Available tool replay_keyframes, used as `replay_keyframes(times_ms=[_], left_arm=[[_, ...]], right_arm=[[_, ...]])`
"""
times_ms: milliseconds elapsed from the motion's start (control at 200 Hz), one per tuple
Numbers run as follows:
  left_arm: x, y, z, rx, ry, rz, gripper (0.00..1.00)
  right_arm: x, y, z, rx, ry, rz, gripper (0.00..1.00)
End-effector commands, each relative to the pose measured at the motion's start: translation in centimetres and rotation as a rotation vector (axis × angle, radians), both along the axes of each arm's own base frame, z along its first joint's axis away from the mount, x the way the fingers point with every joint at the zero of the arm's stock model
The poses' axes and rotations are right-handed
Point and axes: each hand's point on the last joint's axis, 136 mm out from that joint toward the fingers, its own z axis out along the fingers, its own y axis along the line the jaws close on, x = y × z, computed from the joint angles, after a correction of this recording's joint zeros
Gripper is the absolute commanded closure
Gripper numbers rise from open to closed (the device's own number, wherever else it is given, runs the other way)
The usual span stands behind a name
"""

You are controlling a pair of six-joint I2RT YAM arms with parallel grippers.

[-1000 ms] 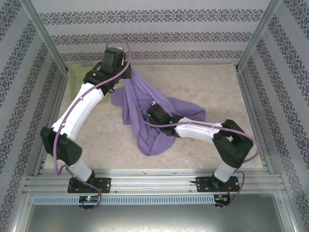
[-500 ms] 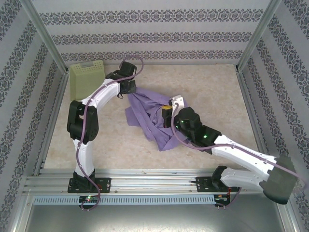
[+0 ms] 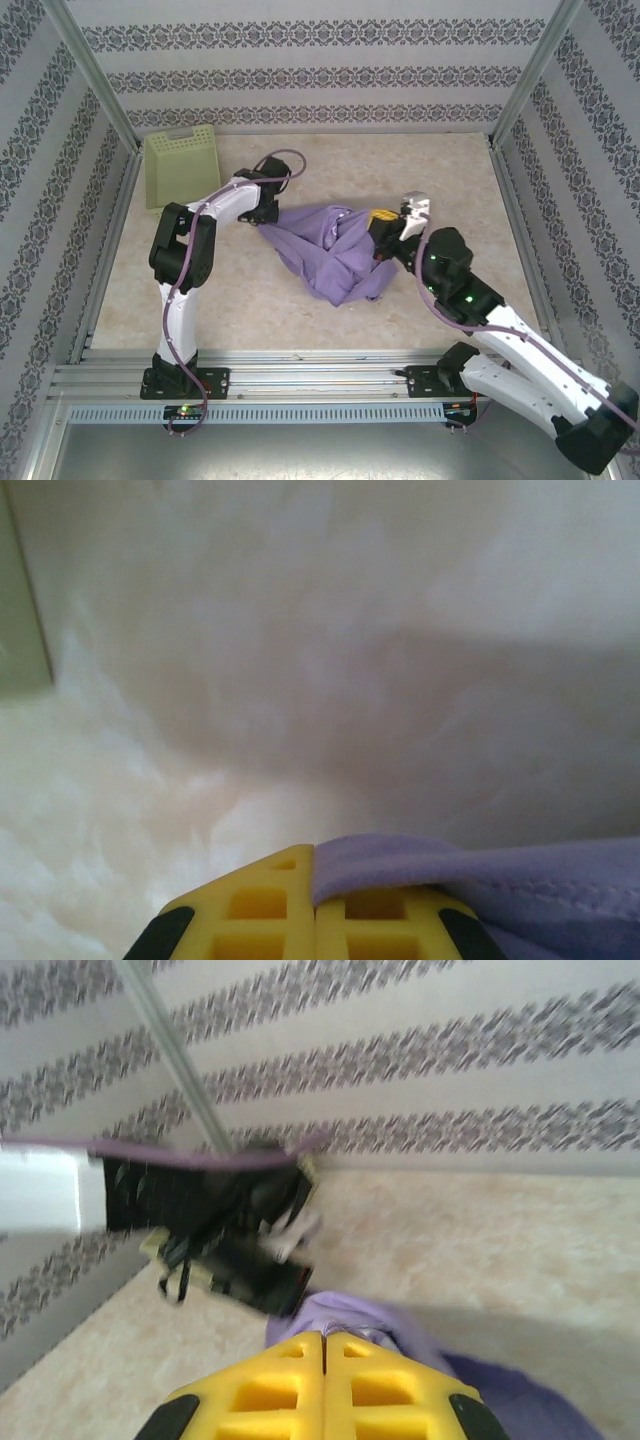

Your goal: Fold the inside-out t-shirt

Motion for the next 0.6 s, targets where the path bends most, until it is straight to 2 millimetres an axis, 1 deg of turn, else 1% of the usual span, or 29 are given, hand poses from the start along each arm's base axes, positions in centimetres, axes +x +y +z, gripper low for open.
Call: replay_keyframes(times_ms=[0, 25, 50, 90, 135, 190, 255, 315, 375, 410, 470, 525, 595], left_arm=[[-1.0, 1.1, 0.8, 0.048, -0.023, 0.004, 1.0], [-1.3, 1.1, 0.6, 0.045, -0.016, 0.004, 0.99], [-1.5, 0.9, 0.7, 0.031, -0.014, 0.001, 0.96], [-1.9, 0.0, 0.9, -0.011, -0.017, -0.025, 0.88], [-2.3, -1.5, 1.8, -0.071, -0.049, -0.073, 0.75], [-2.9, -3.6, 4.1, -0.13, -0.119, -0.131, 0.63], [-3.9, -5.9, 7.3, -0.203, -0.207, -0.19, 0.52], [-5.2, -7.8, 10.4, -0.284, -0.283, -0.227, 0.43], [-6.7, -10.2, 12.8, -0.386, -0.338, -0.292, 0.37], [-7.6, -11.8, 14.2, -0.444, -0.372, -0.342, 0.36], [-9.5, -15.2, 16.0, -0.542, -0.405, -0.466, 0.3], [-11.2, -17.7, 17.0, -0.592, -0.42, -0.554, 0.26], [-12.7, -20.5, 17.2, -0.64, -0.408, -0.636, 0.23]], right_arm=[[-0.4, -2.5, 0.4, 0.021, 0.0, -0.065, 1.0], [-0.3, -3.1, 0.0, 0.023, 0.011, -0.084, 1.0], [-0.2, -3.6, -0.4, 0.026, 0.024, -0.099, 1.0], [-0.3, -3.9, -1.3, 0.038, 0.047, -0.097, 1.0], [-0.2, -3.9, -2.3, 0.053, 0.074, -0.085, 1.0], [-0.2, -3.5, -3.3, 0.063, 0.101, -0.068, 1.0], [-0.3, -3.1, -4.3, 0.071, 0.127, -0.048, 1.0], [-0.4, -2.9, -4.8, 0.081, 0.134, -0.038, 1.0], [-0.5, -2.8, -5.2, 0.091, 0.138, -0.029, 1.0], [-0.5, -2.7, -5.4, 0.095, 0.144, -0.025, 1.0], [-0.7, -2.4, -5.6, 0.097, 0.156, -0.006, 1.0], [-0.9, -2.1, -5.8, 0.097, 0.165, 0.01, 1.0], [-1.0, -1.9, -5.9, 0.096, 0.172, 0.021, 1.0]])
